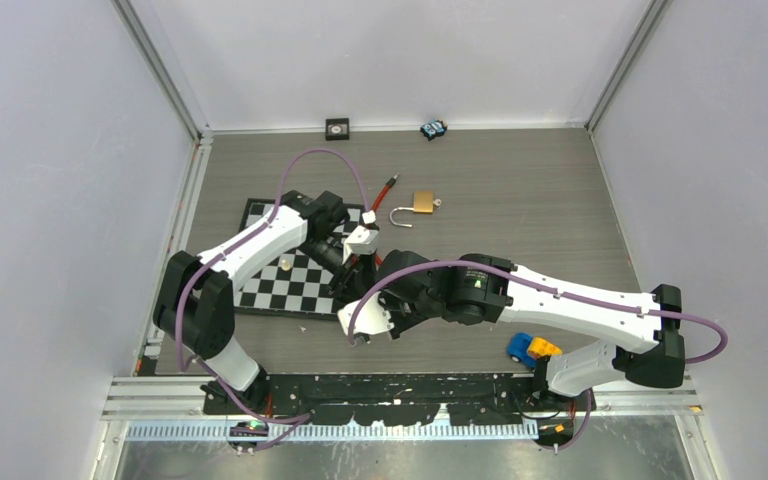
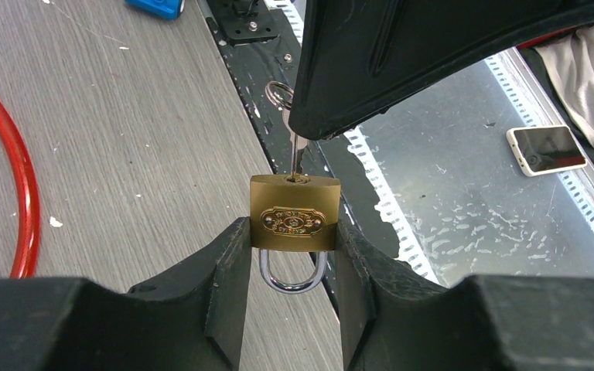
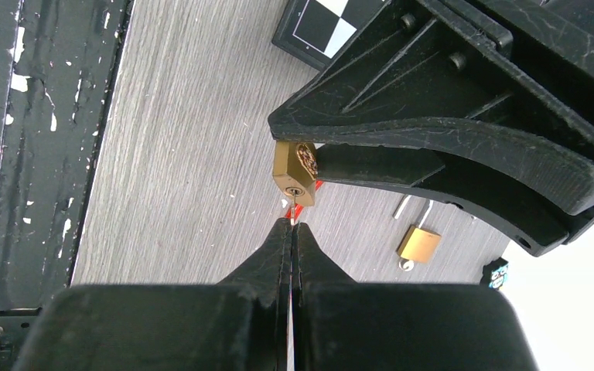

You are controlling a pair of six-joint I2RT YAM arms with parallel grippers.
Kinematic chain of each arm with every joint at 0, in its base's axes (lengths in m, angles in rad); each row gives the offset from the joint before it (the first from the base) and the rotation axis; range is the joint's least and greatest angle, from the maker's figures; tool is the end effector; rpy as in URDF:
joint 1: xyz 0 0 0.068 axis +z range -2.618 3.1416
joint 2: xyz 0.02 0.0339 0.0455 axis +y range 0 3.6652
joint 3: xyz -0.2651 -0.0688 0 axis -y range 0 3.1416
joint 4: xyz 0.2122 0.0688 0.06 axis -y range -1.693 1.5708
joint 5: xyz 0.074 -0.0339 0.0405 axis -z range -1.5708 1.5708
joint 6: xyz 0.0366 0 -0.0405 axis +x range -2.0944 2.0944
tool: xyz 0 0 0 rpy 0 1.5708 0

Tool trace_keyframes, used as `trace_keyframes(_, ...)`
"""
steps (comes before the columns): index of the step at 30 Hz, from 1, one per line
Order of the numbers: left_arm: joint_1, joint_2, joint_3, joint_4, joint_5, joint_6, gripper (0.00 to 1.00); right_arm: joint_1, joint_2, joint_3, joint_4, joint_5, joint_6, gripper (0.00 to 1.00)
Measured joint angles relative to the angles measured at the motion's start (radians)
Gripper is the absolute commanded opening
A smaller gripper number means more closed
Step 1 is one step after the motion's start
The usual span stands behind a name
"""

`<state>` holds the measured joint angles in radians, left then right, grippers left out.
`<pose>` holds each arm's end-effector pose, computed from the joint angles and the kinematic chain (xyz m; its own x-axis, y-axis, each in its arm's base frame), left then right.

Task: Unlock with the key

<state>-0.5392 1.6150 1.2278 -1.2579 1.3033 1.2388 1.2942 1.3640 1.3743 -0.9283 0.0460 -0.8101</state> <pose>0.1918 -0.1559 0.2703 -0.2087 0.4161 -0.8851 0.8332 -0.3982 -0.3837 0.0683 0.2345 0.3473 0.5410 -0.7439 -0.3923 -0.8144 -0.3470 -0.4652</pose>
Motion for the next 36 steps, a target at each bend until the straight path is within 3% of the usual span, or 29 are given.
trace_keyframes(22, 0.006, 0.003, 0.000, 0.000, 0.002, -0.001, 0.00, 0.008, 0.000, -0.040, 0.060, 0.034, 0.001, 0.01)
trace_keyframes(36, 0.014, 0.013, 0.000, 0.013, -0.032, -0.032, 0.00, 0.019, 0.000, -0.137, 0.192, 0.097, 0.027, 0.01)
